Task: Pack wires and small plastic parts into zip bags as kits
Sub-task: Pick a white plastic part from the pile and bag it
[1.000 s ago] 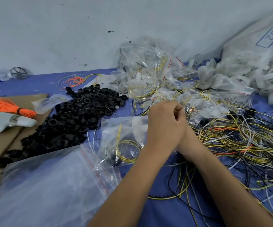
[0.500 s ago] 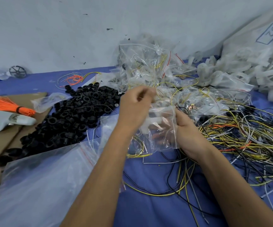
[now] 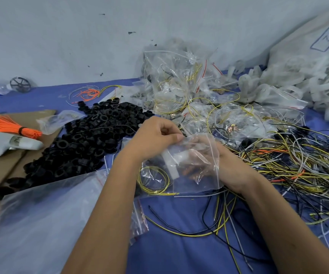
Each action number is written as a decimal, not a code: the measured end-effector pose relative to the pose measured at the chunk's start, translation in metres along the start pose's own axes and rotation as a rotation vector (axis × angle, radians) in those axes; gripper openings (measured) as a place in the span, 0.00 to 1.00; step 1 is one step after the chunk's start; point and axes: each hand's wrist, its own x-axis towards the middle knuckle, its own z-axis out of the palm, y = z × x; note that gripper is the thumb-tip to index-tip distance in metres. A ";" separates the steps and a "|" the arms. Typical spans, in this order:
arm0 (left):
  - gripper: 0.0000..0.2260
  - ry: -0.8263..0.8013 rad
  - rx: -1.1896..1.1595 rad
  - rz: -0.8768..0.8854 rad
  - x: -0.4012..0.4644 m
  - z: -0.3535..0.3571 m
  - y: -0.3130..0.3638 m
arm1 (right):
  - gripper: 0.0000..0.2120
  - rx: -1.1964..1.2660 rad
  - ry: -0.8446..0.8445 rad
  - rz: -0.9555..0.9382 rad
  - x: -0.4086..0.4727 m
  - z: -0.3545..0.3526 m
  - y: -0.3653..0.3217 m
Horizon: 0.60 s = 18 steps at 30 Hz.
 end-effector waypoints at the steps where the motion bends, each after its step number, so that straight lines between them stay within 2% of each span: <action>1: 0.04 0.026 0.011 0.013 0.001 0.000 0.001 | 0.06 -0.048 -0.014 -0.005 0.000 0.000 0.000; 3: 0.04 0.084 0.021 0.035 0.003 0.001 0.003 | 0.08 -0.146 -0.067 -0.031 0.000 0.000 0.000; 6: 0.07 0.103 0.024 0.050 0.004 0.005 0.006 | 0.05 -0.149 -0.128 -0.047 0.000 0.002 -0.001; 8: 0.07 0.116 0.048 0.052 0.004 0.008 0.008 | 0.06 -0.133 -0.090 -0.061 0.001 0.005 0.000; 12: 0.05 0.148 0.080 0.044 0.003 0.010 0.009 | 0.07 -0.305 0.074 -0.111 0.006 0.006 0.006; 16: 0.07 0.192 0.073 0.052 0.003 0.012 0.012 | 0.02 0.055 0.081 -0.019 0.007 0.010 0.006; 18: 0.07 0.204 0.066 0.054 0.004 0.012 0.014 | 0.04 0.189 0.073 0.022 0.008 0.016 0.005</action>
